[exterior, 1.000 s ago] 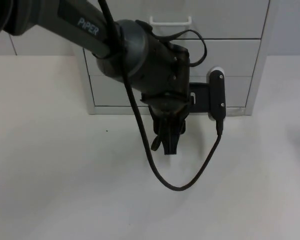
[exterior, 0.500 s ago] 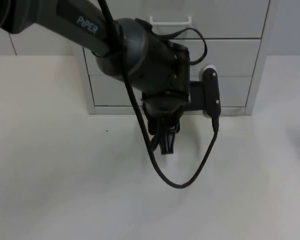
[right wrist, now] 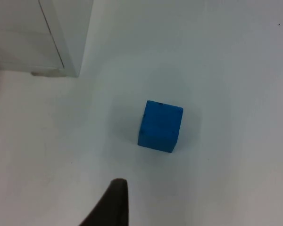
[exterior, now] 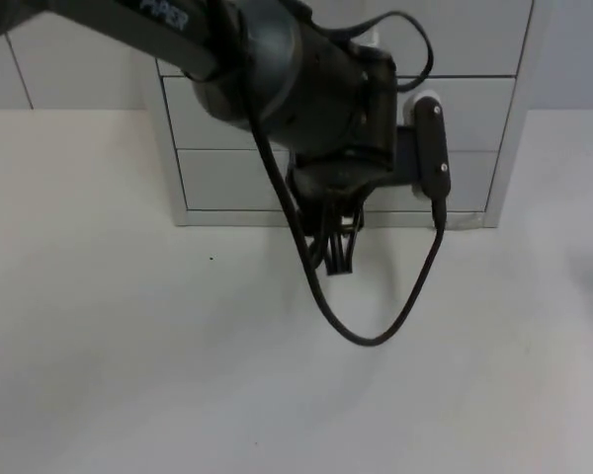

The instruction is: Open the drawer with the left hand, place the block into the drawer with the right hand, then close the drawer with the left hand.

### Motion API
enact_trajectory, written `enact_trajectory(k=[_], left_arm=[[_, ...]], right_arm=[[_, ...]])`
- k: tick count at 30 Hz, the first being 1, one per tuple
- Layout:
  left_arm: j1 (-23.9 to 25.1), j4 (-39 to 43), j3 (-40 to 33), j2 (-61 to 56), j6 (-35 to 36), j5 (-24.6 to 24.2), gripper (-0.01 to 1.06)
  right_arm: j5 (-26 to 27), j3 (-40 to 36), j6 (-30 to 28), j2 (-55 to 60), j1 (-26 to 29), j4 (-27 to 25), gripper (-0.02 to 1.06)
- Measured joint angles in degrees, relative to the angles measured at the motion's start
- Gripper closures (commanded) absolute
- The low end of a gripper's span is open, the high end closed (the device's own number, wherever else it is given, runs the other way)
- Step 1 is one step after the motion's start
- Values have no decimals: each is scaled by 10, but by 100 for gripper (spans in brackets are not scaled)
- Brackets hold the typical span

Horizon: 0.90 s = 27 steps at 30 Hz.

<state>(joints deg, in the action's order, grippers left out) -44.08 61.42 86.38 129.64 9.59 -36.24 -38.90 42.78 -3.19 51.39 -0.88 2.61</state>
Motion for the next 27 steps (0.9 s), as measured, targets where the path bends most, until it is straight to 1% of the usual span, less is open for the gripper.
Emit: enact_trajectory(k=[3, 8, 10, 14, 18, 20, 25, 27], left_arm=[[-1, -1, 0, -4, 1, 7, 54], [-1, -13, 0, -3, -5, 65, 55], [-1, -13, 0, 0, -5, 73, 55], [0, -7, 0, 16, -5, 75, 57], [4, 13, 0, 33, -4, 71, 57], [13, 30, 1, 41, 5, 78, 57], [25, 38, 1, 43, 10, 80, 57], [25, 38, 1, 43, 11, 80, 63]], right_arm=[[0, 0, 0, 0, 0, 0, -1], [0, 0, 5, 0, 0, 0, -1], [0, 0, 6, 0, 0, 0, -1], [0, 0, 6, 0, 0, 0, -1], [0, 0, 6, 0, 0, 0, -1], [0, 0, 6, 0, 0, 0, -1], [-1, 0, 6, 0, 0, 0, -1], [-1, 0, 6, 0, 0, 0, -1]])
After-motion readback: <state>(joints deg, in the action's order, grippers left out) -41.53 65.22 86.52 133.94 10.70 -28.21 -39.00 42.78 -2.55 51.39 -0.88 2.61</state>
